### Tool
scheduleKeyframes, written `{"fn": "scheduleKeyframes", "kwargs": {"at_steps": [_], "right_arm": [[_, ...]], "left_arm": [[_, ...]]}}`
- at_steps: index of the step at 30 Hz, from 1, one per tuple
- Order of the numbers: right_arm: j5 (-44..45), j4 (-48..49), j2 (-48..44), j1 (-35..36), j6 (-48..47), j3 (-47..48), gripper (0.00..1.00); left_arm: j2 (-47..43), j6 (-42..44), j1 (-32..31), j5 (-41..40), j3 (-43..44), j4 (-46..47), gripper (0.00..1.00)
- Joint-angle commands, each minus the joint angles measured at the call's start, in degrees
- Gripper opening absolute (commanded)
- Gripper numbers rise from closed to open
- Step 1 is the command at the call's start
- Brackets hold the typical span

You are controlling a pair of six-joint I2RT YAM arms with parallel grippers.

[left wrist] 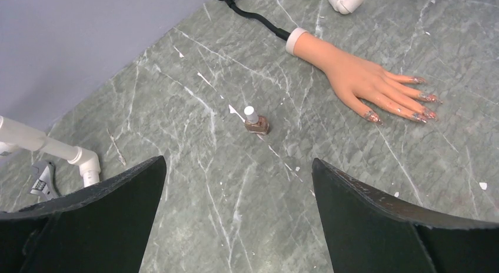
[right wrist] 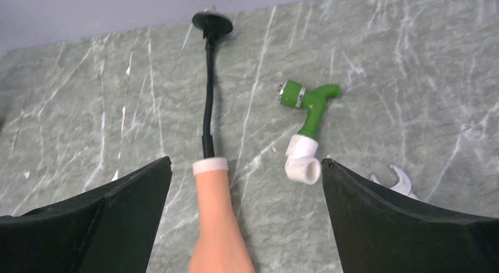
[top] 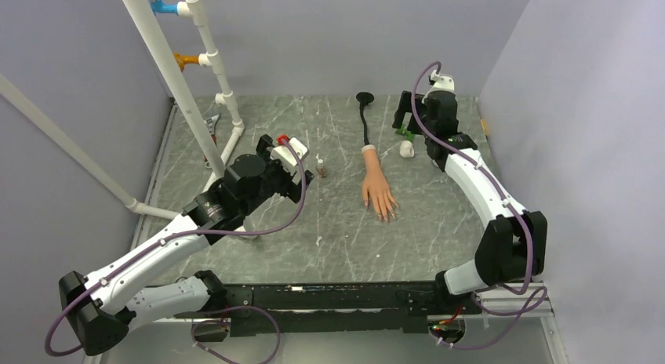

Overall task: Paint the nails
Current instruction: Pick up the nail polish bottle from the center of the board.

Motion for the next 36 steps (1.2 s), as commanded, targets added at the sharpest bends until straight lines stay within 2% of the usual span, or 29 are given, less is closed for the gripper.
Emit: {"fn": "scheduleKeyframes", "kwargs": {"at_steps": [1, 4, 11, 14, 20, 24, 30, 34, 36], "right_arm": [[-5.0, 4.8, -6.0, 0.9, 1.6, -4.2, 1.00], [-7.5, 5.9, -9.9, 2.4, 1.0, -8.0, 1.00], [-4.2, 3.0, -15.2, 11.1, -1.5, -12.4, 1.00], [-7.3, 5.5, -17.9, 14.4, -2.6, -16.6, 1.00], [-22.1, 14.8, -22.9, 17.6, -7.3, -25.6, 1.00], [-26.8, 15.4, -21.2, 18.5, -8.2, -26.9, 1.00], [-25.8, 20.1, -15.8, 20.1, -3.9, -27.1, 1.00], [-25.0, 23.0, -9.3, 21.3, -8.5, -25.3, 0.99], [-29.1, 23.2, -5.1, 21.8, -14.4, -24.1, 0.99]], "left_arm": [[-1.7, 0.2, -0.2, 0.5, 1.8, 1.3, 0.99], [-2.2, 0.2, -0.3, 0.7, 1.6, 1.6, 0.99], [-2.6, 0.5, -0.3, 1.5, 1.8, 1.2, 1.00], [-3.5, 1.3, -0.3, 2.8, 1.2, 1.5, 1.00], [-3.5, 2.6, -0.3, 2.2, -1.3, 4.9, 0.99], [-0.9, 1.1, -0.3, 1.3, 0.9, 2.0, 0.99], [1.5, -0.6, -0.3, -0.7, 1.7, 1.3, 0.99], [1.1, -0.6, -0.3, -0.5, 1.5, 1.5, 0.99], [0.6, -0.3, -0.3, -0.2, 1.2, 1.6, 0.99]]}}
